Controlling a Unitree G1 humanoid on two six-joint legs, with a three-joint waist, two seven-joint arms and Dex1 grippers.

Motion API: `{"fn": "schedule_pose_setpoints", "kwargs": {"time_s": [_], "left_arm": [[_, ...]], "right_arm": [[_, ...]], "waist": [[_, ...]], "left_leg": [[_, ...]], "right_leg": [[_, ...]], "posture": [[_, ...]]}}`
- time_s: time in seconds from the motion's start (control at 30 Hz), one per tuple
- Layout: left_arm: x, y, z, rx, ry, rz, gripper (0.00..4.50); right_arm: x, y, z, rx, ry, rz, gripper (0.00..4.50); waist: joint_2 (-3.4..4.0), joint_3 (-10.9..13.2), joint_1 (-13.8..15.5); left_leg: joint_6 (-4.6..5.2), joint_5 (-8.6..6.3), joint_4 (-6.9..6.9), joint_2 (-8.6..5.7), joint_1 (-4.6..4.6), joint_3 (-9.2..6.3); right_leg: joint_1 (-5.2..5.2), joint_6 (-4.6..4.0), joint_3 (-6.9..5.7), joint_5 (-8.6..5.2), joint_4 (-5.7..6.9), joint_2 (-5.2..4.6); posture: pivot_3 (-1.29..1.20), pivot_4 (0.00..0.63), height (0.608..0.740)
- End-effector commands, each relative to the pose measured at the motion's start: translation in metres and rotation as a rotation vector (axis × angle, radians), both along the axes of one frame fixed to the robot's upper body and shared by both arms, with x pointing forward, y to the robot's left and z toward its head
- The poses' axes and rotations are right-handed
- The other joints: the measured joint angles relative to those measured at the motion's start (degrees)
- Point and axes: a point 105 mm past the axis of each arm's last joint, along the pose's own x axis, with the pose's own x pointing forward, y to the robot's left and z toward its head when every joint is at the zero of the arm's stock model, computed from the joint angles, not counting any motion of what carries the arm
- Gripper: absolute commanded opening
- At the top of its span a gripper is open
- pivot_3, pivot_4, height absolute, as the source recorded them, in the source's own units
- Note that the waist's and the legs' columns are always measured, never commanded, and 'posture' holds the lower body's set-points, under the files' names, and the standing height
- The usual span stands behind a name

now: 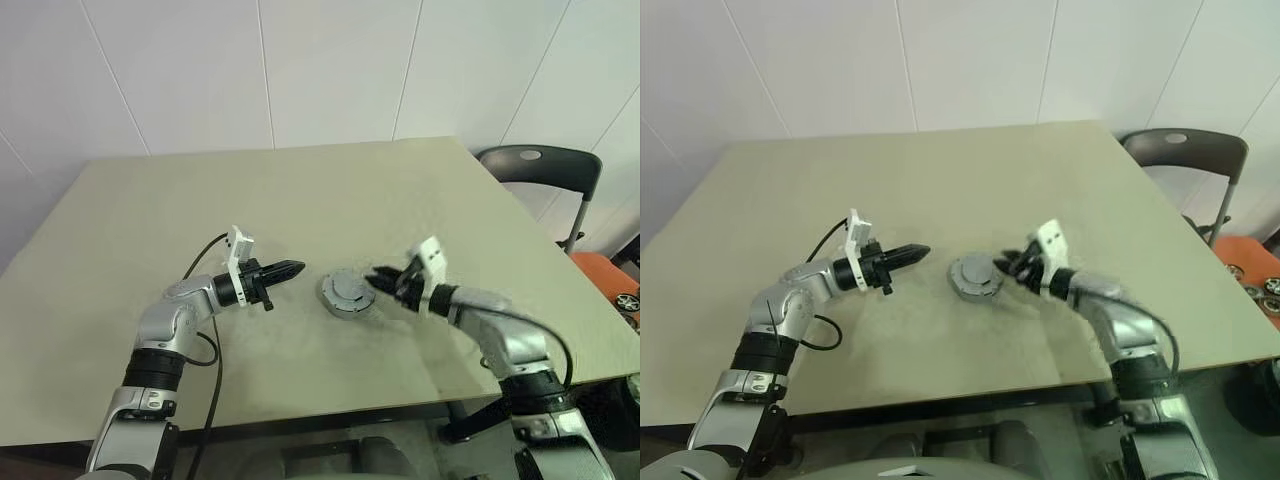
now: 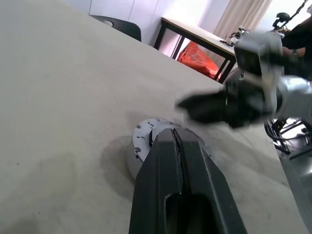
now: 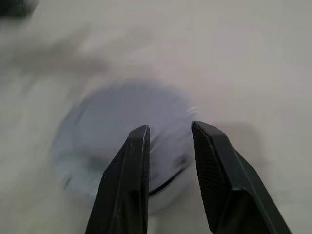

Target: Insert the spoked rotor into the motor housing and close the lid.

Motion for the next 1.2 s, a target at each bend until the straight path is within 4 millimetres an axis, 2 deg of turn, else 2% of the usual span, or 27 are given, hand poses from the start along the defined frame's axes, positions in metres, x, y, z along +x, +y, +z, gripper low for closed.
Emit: {"fn": "schedule_pose_setpoints", "kwargs": {"time_s": [0.03, 0.33, 0.43, 0.57, 0.63, 0.77, 0.87, 1.07, 1.2], "left_arm": [[0.003, -0.003, 0.013, 0.001, -0.060, -0.008, 0.00], [0.003, -0.002, 0.011, 0.000, -0.059, 0.005, 0.00], [0.003, -0.002, 0.011, 0.000, -0.059, 0.007, 0.00], [0.003, -0.003, 0.012, -0.002, -0.060, 0.005, 0.00], [0.003, -0.003, 0.013, -0.004, -0.060, 0.003, 0.00], [0.004, -0.003, 0.013, -0.005, -0.060, 0.003, 0.00], [0.004, -0.004, 0.013, -0.005, -0.061, 0.003, 0.00], [0.004, -0.005, 0.012, -0.009, -0.063, 0.008, 0.00], [0.004, -0.002, 0.012, -0.009, -0.065, 0.018, 0.00]], "right_arm": [[0.007, 0.006, 0.020, -0.005, -0.090, 0.037, 1.40], [0.023, 0.004, 0.027, 0.078, -0.072, -0.048, 1.40], [0.023, 0.007, 0.031, 0.134, -0.033, -0.038, 1.40], [0.017, 0.013, 0.046, 0.232, 0.011, 0.029, 1.40], [0.011, 0.016, 0.050, 0.223, 0.010, 0.086, 1.40], [0.008, 0.023, 0.040, 0.061, -0.088, 0.136, 1.40], [0.011, 0.027, 0.040, 0.018, -0.147, 0.150, 2.00], [0.021, 0.031, 0.028, -0.025, -0.122, 0.132, 4.00], [0.021, 0.031, 0.025, -0.024, -0.108, 0.142, 4.00]], "waist": [[-0.05, 0.02, -0.02], [-0.06, 0.02, 0.33], [-0.06, 0.02, 0.83], [-0.06, 0.02, 1.41], [-0.06, 0.02, 1.60], [-0.08, 0.02, 1.55], [-0.08, 0.02, 1.45], [-0.08, 0.01, 1.48], [-0.08, 0.01, 1.58]], "left_leg": [[0.00, 0.00, 0.02, 0.00, 0.03, 0.00], [-0.01, 0.00, 0.03, 0.00, 0.01, -0.05], [-0.01, 0.00, 0.03, 0.00, 0.00, -0.05], [-0.01, 0.00, 0.03, 0.01, 0.03, -0.06], [-0.01, 0.00, 0.03, 0.00, 0.02, -0.05], [0.00, 0.00, 0.03, -0.03, 0.00, -0.03], [0.00, 0.00, 0.03, -0.04, 0.01, -0.02], [-0.01, 0.01, 0.09, -0.04, 0.03, -0.02], [-0.01, 0.01, 0.09, -0.04, 0.01, -0.05]], "right_leg": [[0.03, -0.01, 0.01, 0.00, 0.01, 0.00], [0.01, -0.04, 0.00, 0.02, 0.03, -0.01], [0.01, -0.04, 0.00, 0.02, 0.02, -0.01], [0.00, -0.06, -0.01, 0.03, 0.06, 0.01], [0.00, -0.06, -0.01, 0.03, 0.06, 0.01], [0.01, -0.05, -0.01, 0.02, 0.02, -0.02], [0.01, -0.05, -0.01, 0.02, 0.04, 0.00], [0.02, -0.06, -0.01, 0.03, 0.09, 0.00], [0.01, -0.06, -0.01, 0.03, 0.08, -0.01]], "posture": [[0.00, 0.000, 0.740], [0.00, 0.000, 0.740], [0.00, 0.000, 0.740], [0.00, 0.000, 0.740], [0.00, 0.000, 0.740], [0.00, 0.000, 0.740], [0.00, 0.000, 0.740], [0.00, 0.000, 0.740], [0.00, 0.000, 0.740]]}}
